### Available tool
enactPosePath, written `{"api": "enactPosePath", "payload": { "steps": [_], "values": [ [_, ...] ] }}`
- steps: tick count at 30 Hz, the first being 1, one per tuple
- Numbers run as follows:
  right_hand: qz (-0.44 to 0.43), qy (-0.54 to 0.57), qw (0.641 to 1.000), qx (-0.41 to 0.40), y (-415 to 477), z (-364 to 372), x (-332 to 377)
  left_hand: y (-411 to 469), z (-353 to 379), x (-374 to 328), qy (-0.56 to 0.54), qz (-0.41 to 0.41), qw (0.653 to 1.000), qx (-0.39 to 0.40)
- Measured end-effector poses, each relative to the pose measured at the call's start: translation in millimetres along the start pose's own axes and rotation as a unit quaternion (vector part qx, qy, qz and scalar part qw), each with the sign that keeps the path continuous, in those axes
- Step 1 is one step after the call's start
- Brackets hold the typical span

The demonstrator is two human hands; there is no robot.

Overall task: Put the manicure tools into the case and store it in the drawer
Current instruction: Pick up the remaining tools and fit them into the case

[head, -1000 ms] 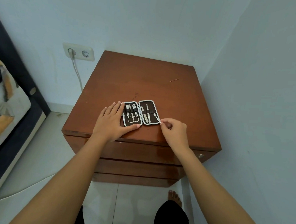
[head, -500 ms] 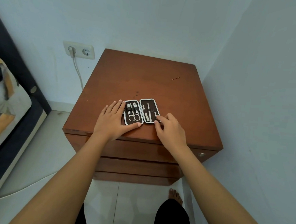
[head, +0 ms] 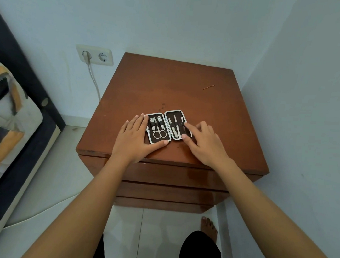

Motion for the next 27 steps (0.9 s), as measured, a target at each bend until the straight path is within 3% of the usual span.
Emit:
{"api": "enactPosePath", "payload": {
  "steps": [3,9,20,27],
  "values": [
    [0.028,0.105,0.992,-0.07,13.1,0.3,-16.0,1.3,0.5,0.5,0.001,0.003,1.0,-0.004],
    [0.116,0.018,0.988,-0.099,80.8,5.5,-47.9,2.5,1.9,1.1,-0.002,0.004,1.0,-0.017],
    [0.107,-0.031,0.992,0.058,155.2,15.0,-70.7,2.5,2.4,2.4,-0.001,0.009,1.0,-0.028],
    [0.07,-0.039,0.995,0.056,99.9,12.6,-54.6,1.5,0.6,0.1,0.0,0.005,1.0,-0.017]
  ]
}}
Point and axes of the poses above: each hand's wrist, its own y-axis towards the middle knuckle, its own z-axis out of the palm, x = y × z, the point moved 3 cm from there along y, towards the middle knuckle, and after that the axes turned 4 degrees about -y, right-handed, at the moved point
